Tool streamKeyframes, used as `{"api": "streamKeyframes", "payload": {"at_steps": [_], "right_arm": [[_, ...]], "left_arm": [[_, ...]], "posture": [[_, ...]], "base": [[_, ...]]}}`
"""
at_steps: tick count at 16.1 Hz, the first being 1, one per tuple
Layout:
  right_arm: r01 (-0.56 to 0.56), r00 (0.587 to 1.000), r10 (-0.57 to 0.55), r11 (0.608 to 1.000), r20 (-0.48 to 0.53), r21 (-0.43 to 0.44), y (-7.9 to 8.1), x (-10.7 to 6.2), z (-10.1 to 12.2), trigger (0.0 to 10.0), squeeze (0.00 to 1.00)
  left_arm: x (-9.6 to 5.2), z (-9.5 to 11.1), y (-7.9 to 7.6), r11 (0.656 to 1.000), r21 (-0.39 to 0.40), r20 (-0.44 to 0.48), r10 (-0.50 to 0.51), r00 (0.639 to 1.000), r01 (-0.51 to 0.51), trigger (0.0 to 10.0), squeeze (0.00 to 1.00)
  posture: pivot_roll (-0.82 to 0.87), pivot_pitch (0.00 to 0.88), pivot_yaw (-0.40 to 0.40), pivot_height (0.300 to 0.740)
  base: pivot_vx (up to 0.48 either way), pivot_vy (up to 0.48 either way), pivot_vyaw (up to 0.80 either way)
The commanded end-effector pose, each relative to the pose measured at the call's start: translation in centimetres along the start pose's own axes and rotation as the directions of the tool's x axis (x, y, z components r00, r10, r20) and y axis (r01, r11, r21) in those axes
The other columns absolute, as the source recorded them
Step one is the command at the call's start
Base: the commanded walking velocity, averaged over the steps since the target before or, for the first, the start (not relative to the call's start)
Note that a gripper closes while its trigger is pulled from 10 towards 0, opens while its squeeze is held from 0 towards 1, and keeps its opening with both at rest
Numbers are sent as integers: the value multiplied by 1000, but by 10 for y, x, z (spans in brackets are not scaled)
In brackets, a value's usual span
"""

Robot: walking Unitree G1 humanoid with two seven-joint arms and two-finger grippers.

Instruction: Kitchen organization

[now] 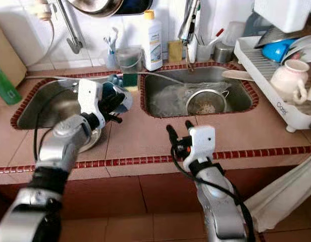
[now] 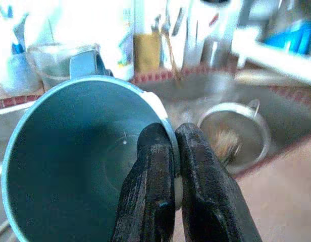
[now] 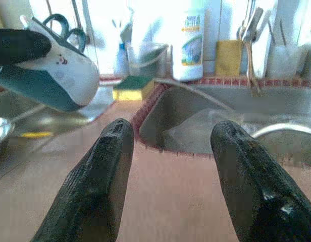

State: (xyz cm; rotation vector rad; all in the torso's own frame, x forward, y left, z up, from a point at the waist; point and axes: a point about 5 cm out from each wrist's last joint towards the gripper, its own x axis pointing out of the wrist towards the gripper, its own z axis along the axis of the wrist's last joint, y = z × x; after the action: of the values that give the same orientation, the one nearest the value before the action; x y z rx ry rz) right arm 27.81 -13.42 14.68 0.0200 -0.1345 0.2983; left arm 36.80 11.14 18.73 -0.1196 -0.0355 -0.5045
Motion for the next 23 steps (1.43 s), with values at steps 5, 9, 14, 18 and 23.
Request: {"api": "streamKeyframes", "payload": {"at_steps": [5, 9, 14, 18, 23], "right_arm": [[105, 993, -105, 994, 59, -7, -10, 15, 9, 10000, 0], [110, 992, -109, 994, 70, -15, -12, 17, 7, 10000, 0], [95, 993, -90, 993, 76, -67, -10, 19, 6, 10000, 0], [81, 995, -76, 994, 63, -78, -5, 14, 2, 10000, 0], [86, 995, -80, 992, 58, -97, -9, 16, 1, 10000, 0]], "left_arm": [[-19, 4, -7, 996, 65, 159, 50, 986, -61, 10000, 0], [-22, -3, -2, 989, 45, 151, 135, 979, -144, 10000, 0], [-22, -1, -4, 985, 67, 166, 149, 975, -162, 10000, 0], [-26, -6, -8, 988, 61, 149, 134, 980, -144, 10000, 0], [-22, -5, -11, 988, 61, 154, 128, 980, -139, 10000, 0]], "posture": [[-175, 0, 83, 740], [-185, 0, 92, 740], [-184, 0, 95, 740], [-194, 9, 101, 740], [-202, 0, 93, 740]], "base": [[0, 0, 0], [0, 0, 0], [0, 0, 0], [0, 381, 0], [0, 477, 0]]}}
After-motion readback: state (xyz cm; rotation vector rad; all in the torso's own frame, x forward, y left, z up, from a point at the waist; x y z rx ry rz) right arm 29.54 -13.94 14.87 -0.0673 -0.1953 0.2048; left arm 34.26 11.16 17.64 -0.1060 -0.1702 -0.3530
